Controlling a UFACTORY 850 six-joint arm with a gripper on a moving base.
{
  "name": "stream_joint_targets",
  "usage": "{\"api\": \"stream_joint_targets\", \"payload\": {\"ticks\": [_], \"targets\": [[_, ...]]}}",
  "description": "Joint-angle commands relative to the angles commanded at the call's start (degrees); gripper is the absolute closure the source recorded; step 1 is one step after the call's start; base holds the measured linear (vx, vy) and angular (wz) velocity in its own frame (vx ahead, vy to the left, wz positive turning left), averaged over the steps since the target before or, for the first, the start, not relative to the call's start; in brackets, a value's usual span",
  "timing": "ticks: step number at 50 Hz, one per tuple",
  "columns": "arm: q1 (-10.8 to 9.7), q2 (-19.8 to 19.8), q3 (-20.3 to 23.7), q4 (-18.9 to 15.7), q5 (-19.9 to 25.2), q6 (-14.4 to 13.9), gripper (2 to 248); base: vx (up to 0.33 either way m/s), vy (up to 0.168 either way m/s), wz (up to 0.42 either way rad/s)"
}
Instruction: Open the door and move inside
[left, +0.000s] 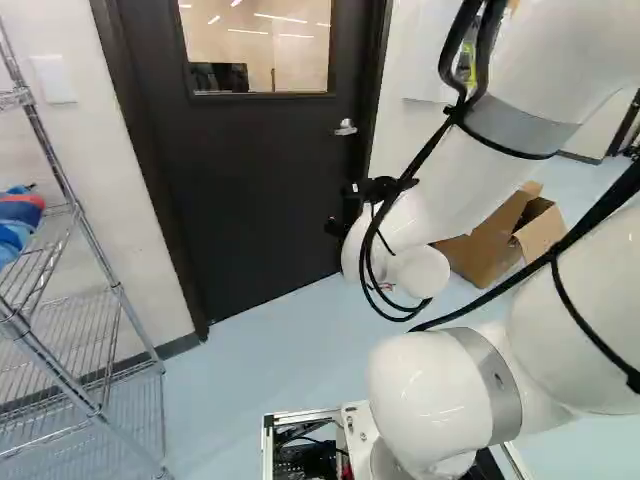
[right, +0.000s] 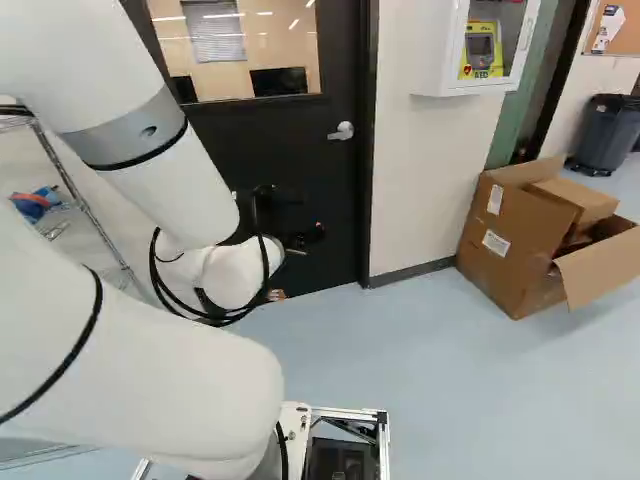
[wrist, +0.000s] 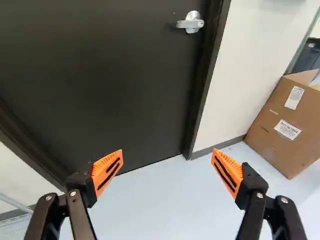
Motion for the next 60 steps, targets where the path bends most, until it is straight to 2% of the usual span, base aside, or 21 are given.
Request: {"api": "stream_joint_targets", "payload": {"ticks": [36,60], "targets": [[0.0,0.0,0.0,0.0,0.0,0.0,3,0.209,-0.053,0.127],[0.0,0.0,0.0,0.0,0.0,0.0,3,0.206,-0.078,-0.001]]}}
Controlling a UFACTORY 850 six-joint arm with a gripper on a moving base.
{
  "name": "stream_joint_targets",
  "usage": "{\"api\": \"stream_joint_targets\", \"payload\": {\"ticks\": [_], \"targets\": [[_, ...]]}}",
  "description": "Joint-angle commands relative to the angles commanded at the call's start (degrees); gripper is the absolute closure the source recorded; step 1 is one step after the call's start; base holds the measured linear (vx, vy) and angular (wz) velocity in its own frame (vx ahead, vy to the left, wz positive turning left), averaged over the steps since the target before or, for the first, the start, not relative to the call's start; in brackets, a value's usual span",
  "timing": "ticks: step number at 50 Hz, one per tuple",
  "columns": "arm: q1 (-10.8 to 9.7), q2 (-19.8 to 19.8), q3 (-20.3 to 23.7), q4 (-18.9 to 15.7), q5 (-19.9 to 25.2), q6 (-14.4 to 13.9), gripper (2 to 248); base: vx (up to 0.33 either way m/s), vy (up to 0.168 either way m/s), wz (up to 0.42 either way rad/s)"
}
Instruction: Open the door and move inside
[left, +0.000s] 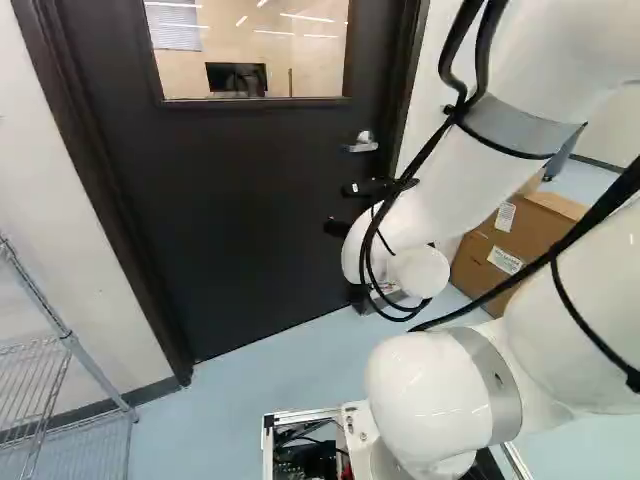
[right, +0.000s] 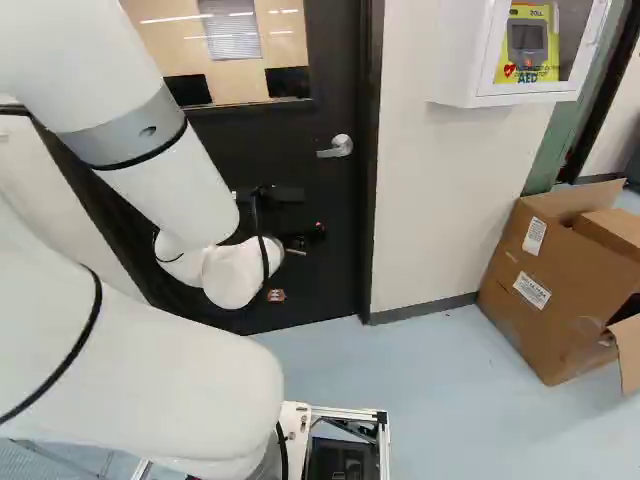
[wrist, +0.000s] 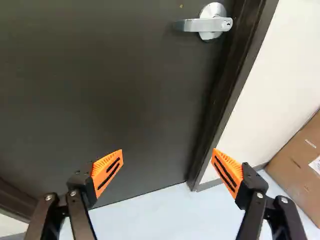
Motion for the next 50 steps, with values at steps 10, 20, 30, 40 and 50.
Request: {"api": "stream_joint_targets", "payload": {"ticks": [10,20,30,40,50], "targets": [[0.0,0.0,0.0,0.0,0.0,0.0,3,0.161,-0.039,-0.038],[0.0,-1.25,-1.06,0.0,0.0,0.0,3,0.028,0.003,-0.006],[-0.04,-2.88,-2.47,0.0,0.0,0.0,3,0.0,0.0,0.0],[-0.17,-5.15,-4.48,0.0,0.0,0.0,3,0.0,0.0,0.0],[-0.34,-6.71,-6.6,0.0,0.0,0.0,3,0.0,0.0,0.0]]}}
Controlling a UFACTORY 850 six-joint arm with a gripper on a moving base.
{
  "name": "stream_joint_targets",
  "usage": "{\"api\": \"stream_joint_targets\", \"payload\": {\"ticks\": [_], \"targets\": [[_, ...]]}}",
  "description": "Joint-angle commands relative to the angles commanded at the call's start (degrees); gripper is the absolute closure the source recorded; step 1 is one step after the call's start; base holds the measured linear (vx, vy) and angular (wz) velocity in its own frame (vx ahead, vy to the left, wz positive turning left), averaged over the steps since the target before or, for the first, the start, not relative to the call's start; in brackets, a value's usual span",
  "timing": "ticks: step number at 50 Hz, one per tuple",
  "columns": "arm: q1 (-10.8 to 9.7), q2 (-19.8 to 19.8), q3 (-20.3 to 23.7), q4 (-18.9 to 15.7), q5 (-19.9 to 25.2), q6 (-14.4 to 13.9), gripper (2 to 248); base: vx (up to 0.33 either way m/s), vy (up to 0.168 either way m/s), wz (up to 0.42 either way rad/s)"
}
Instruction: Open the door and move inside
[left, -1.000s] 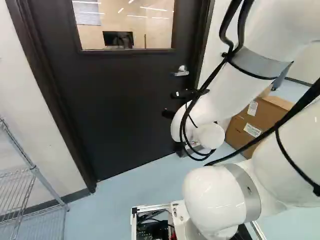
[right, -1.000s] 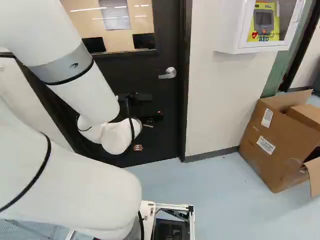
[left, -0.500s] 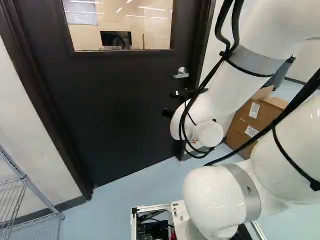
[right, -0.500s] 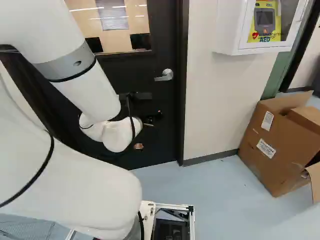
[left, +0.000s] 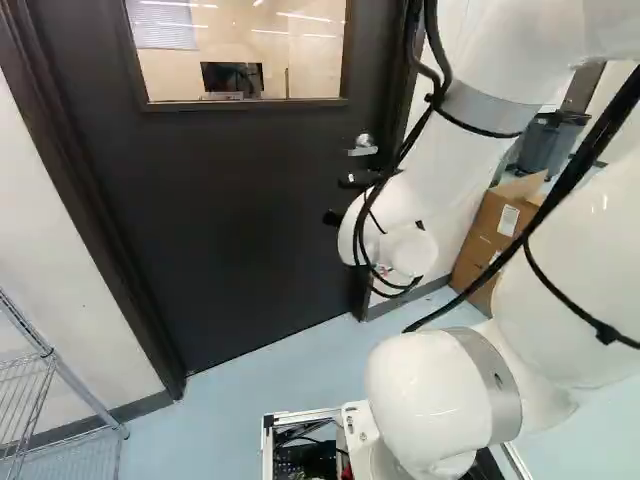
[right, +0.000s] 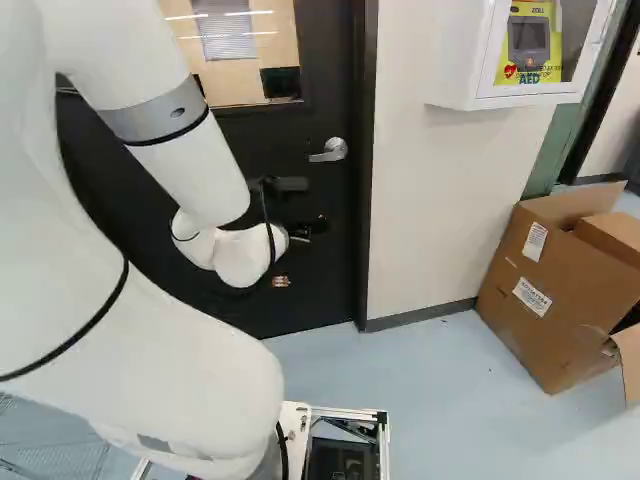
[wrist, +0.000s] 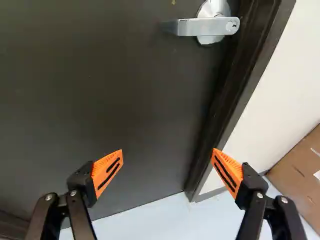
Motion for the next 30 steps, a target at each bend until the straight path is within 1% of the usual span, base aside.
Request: {"api": "stream_joint_targets", "payload": {"ticks": [30], "targets": [[-0.44,-2.25,-6.43,0.0,0.0,0.0,3,0.0,0.0,0.0]]}}
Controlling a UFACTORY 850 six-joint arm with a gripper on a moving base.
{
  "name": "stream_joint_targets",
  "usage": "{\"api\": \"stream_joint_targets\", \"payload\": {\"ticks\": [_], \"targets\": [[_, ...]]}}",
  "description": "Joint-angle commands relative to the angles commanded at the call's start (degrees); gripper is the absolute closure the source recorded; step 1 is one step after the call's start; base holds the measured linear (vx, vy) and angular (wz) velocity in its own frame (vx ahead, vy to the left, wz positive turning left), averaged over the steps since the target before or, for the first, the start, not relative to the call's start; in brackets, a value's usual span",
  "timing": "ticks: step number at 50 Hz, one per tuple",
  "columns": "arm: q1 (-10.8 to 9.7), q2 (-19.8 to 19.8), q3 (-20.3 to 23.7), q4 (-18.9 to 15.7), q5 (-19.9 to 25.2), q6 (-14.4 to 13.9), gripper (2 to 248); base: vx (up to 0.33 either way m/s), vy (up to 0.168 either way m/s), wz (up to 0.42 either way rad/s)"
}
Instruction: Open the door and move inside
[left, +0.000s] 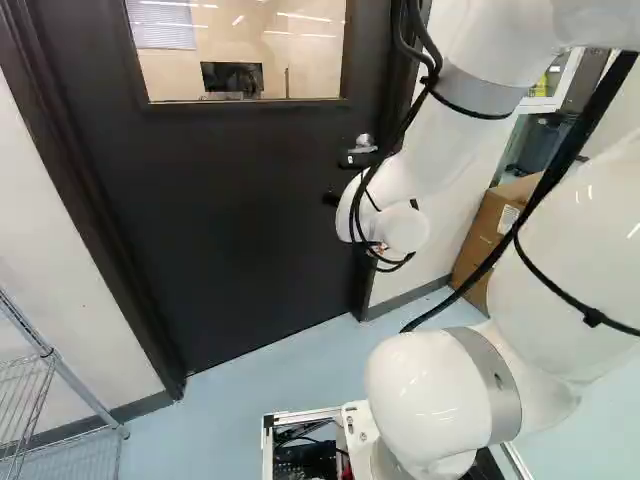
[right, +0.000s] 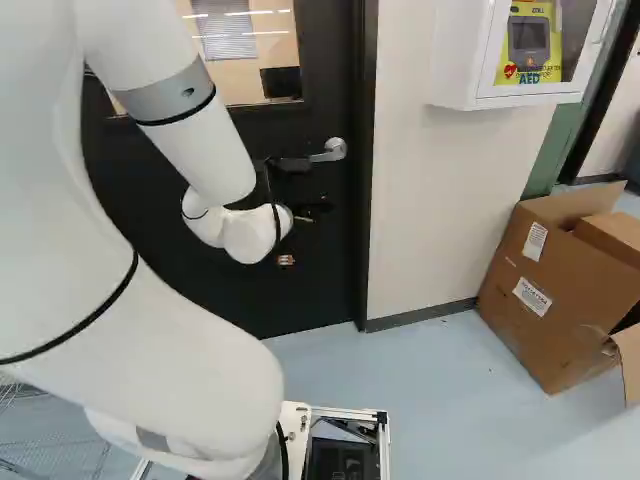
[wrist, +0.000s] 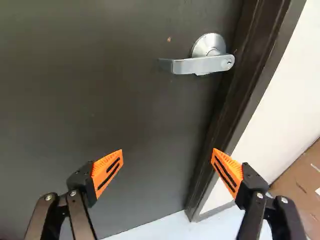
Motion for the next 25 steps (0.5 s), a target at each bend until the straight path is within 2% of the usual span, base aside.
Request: {"api": "stream_joint_targets", "payload": {"ticks": [25], "targets": [[0.03,-0.31,-3.83,0.0,0.0,0.0,3,0.0,0.0,0.0]]}}
